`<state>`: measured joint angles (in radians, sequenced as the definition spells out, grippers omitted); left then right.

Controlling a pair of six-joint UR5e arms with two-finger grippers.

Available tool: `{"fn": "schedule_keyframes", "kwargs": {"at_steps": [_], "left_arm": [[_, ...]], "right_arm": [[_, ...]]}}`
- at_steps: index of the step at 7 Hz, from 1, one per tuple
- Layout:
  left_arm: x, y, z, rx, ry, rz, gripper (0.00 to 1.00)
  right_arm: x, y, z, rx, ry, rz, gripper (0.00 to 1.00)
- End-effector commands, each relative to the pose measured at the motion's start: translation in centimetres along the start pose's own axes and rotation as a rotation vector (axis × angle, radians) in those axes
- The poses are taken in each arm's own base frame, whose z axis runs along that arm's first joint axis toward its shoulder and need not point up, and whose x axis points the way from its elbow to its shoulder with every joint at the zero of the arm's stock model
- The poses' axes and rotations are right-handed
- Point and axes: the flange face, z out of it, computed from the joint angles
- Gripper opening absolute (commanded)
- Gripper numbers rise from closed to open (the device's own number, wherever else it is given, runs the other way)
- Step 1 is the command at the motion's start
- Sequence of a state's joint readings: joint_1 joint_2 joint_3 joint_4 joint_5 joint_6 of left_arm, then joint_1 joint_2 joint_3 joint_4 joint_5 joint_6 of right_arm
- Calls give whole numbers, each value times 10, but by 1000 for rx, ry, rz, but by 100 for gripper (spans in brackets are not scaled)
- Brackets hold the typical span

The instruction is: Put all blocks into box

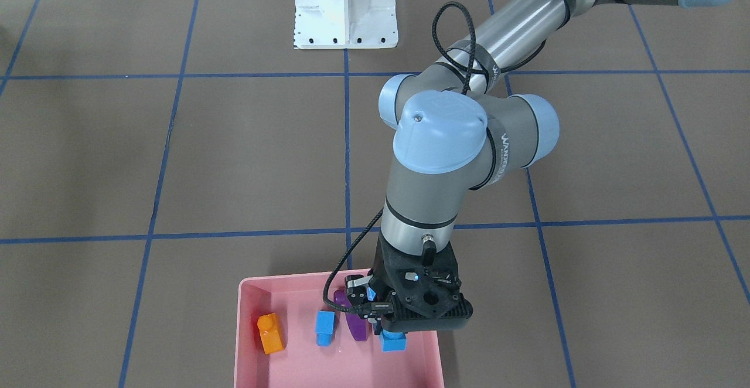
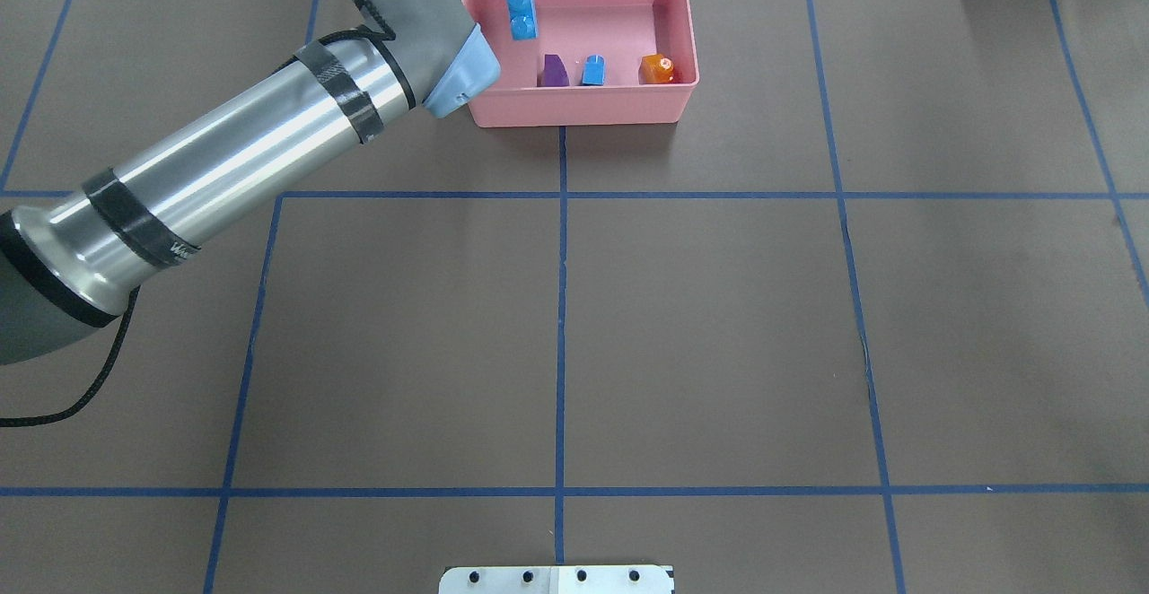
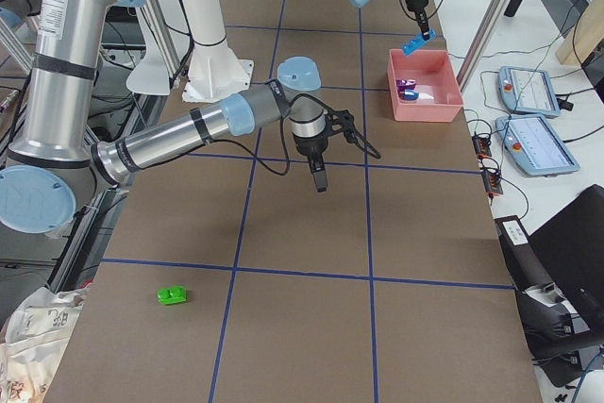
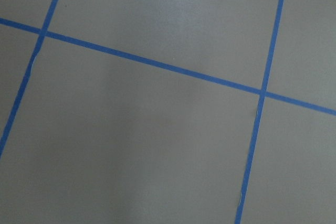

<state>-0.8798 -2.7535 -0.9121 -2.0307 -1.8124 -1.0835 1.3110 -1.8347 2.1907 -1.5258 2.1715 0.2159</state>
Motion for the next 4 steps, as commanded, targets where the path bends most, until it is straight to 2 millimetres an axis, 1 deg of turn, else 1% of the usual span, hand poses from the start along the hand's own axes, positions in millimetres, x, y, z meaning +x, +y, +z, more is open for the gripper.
{"fn": "schedule_keyframes", "kwargs": {"at_steps": [1,2,3,4], "left_arm": [[3,11,13,-17,-9,7,99],[13,18,6,-13,19,23,100],[5,27,-7,-11,46,32,100],[-17,44,-19,-57,95,53,100]], "right_arm": [[21,47,26,-21,-71,6,99],[28,64,30,-42,-68,25,100],[37,88,36,-76,-76,58,99],[45,118,36,-61,-81,53,100]]}}
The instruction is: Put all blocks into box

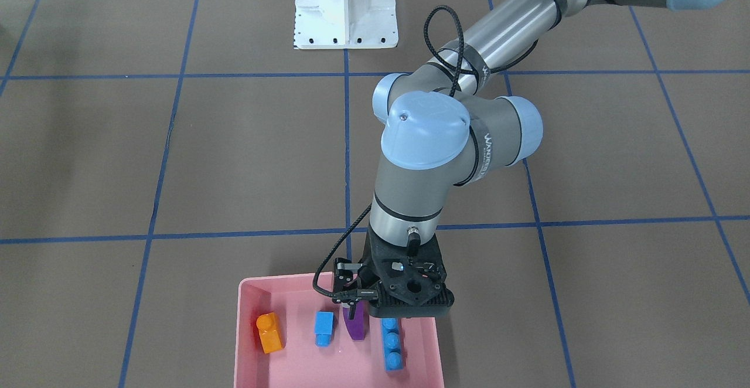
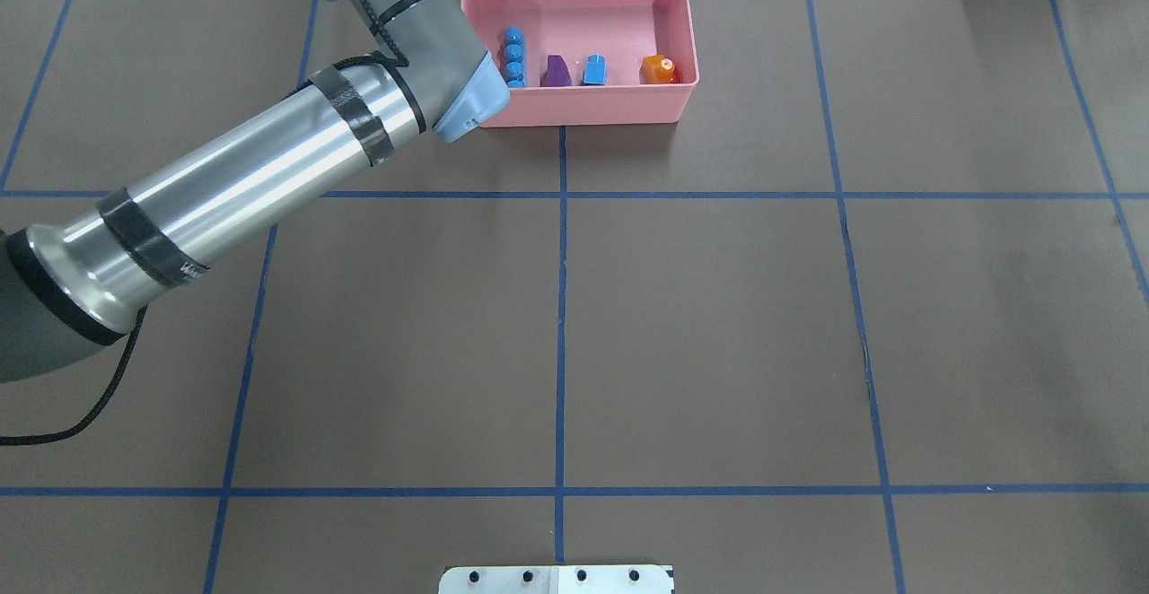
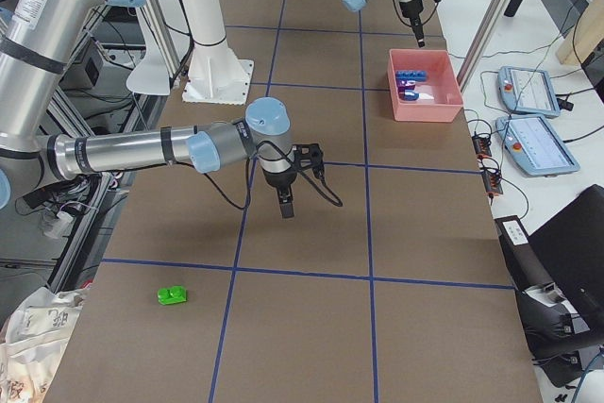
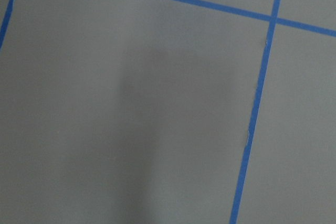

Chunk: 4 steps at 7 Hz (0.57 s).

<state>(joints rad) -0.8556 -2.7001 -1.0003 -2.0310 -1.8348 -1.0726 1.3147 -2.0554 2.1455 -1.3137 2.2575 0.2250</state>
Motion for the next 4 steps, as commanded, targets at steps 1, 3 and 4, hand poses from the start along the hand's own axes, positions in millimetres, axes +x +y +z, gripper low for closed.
{"fn": "schedule_keyframes", "kwargs": {"at_steps": [1,3,4], "left_arm": [[-46,39,-25,-80,82,44,100],[-110,85,-55,-176,88,181,100],[-153,116,-80,-239,68,270,100]], "right_arm": [[26,69,11,2,-10,7,100],[77,143,53,36,-29,-19,100],[96,173,68,43,-47,-19,100]]}}
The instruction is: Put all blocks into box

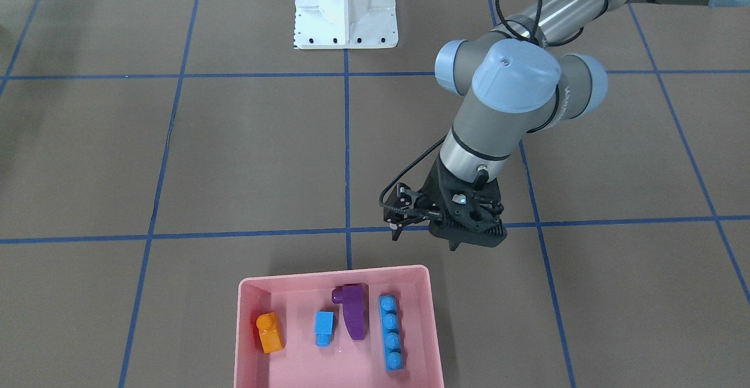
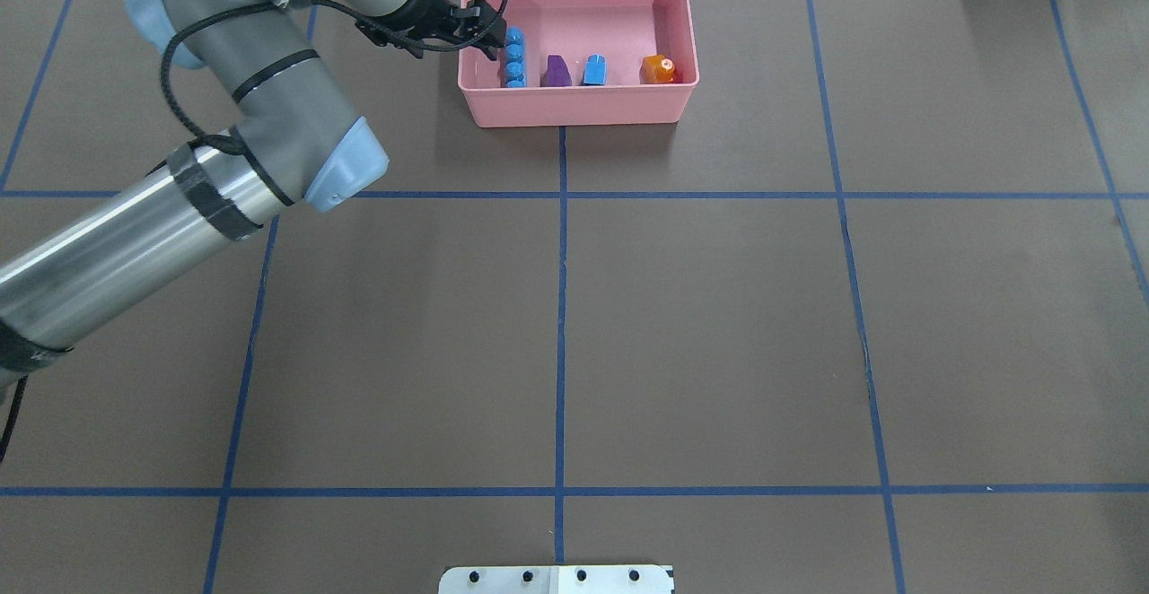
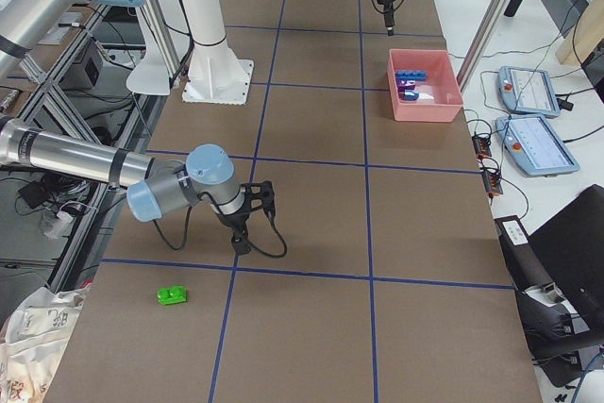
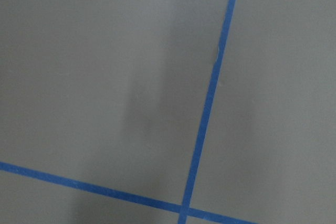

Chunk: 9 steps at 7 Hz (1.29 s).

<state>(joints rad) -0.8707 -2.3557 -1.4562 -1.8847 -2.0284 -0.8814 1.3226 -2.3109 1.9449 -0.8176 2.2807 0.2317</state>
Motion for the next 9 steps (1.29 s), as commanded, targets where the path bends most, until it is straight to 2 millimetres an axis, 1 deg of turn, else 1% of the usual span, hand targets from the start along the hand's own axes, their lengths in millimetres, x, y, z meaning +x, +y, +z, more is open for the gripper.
{"fn": "schedule_keyframes", "kwargs": {"at_steps": [1,2,3,4,5,6,7,8,9], "left_arm": [[-84,90,-47,-109,-41,187,100],[-129,106,-70,-146,-71,243,100],[-162,101,-91,-188,-47,297,100],[-188,103,-99,-199,-41,295,100],[-185,104,-103,-193,-37,301,100],[-180,106,-111,-181,-29,311,100],[-176,107,-115,-173,-26,316,100],[-173,106,-116,-169,-22,321,100],[-170,104,-119,-161,-21,325,100]], "right_arm": [[35,72,21,7,-18,0,100],[38,87,20,-6,-10,11,100],[43,97,24,-24,-4,26,100],[53,110,32,-49,1,45,99],[59,118,37,-67,5,50,99],[68,129,44,-92,7,43,100],[80,148,53,-128,9,-9,100],[84,154,56,-142,8,-13,100],[85,155,58,-147,8,4,100]]}}
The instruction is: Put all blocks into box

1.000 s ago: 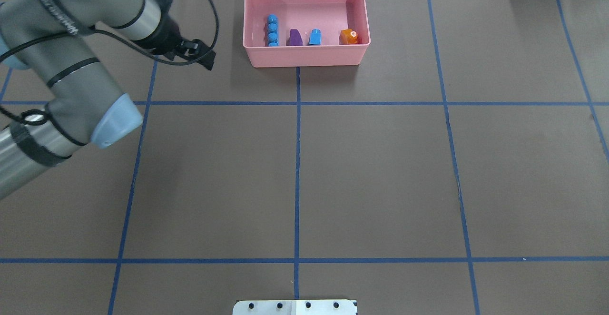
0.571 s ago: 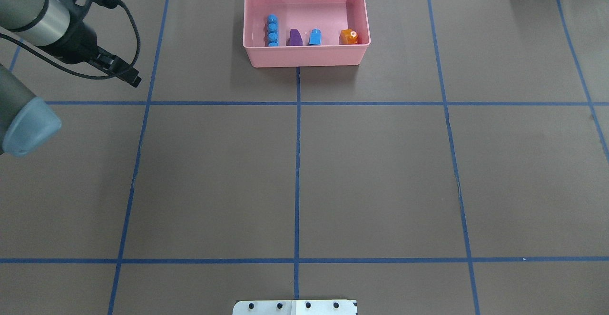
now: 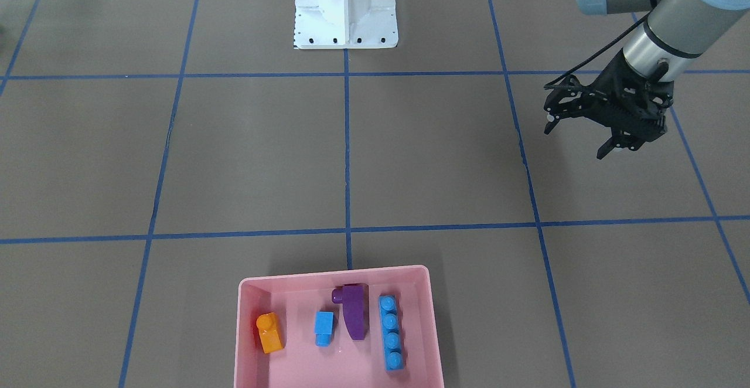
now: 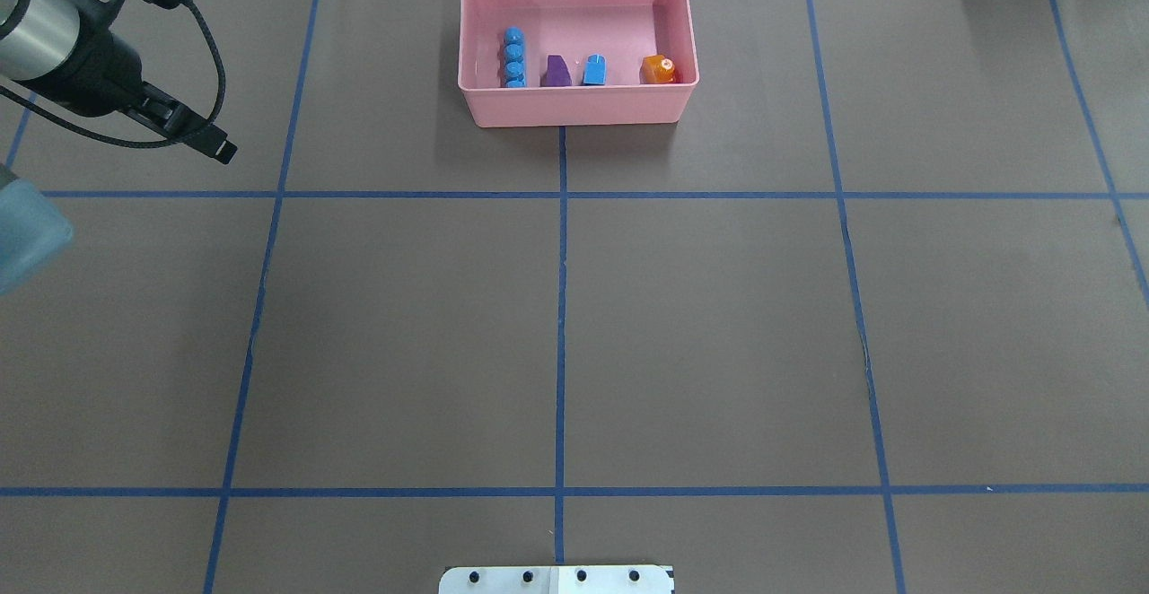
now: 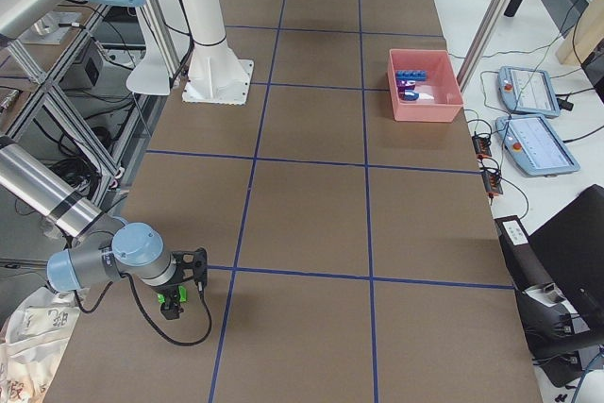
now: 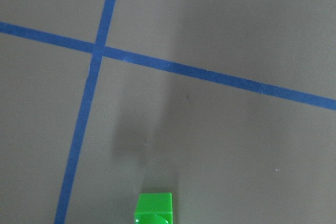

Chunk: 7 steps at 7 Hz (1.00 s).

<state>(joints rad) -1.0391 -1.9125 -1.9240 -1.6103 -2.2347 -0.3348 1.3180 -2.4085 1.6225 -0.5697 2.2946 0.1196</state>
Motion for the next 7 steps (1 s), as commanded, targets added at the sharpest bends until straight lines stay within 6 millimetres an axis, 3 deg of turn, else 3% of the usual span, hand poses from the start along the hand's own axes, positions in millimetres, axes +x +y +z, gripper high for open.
{"fn": "schedule_keyframes", "kwargs": {"at_steps": [1,3,4,7], "left_arm": [[10,-3,-12,25,5,16,100],[21,-2,-26,50,14,29,100],[23,-2,-29,55,16,34,100],[30,-9,-33,69,21,43,100]], "right_arm": [[3,-3,5,-8,-3,44,99],[-10,-50,18,-35,-28,82,99],[-24,-70,38,-117,-35,86,99],[-12,-48,55,-212,6,45,99]]}}
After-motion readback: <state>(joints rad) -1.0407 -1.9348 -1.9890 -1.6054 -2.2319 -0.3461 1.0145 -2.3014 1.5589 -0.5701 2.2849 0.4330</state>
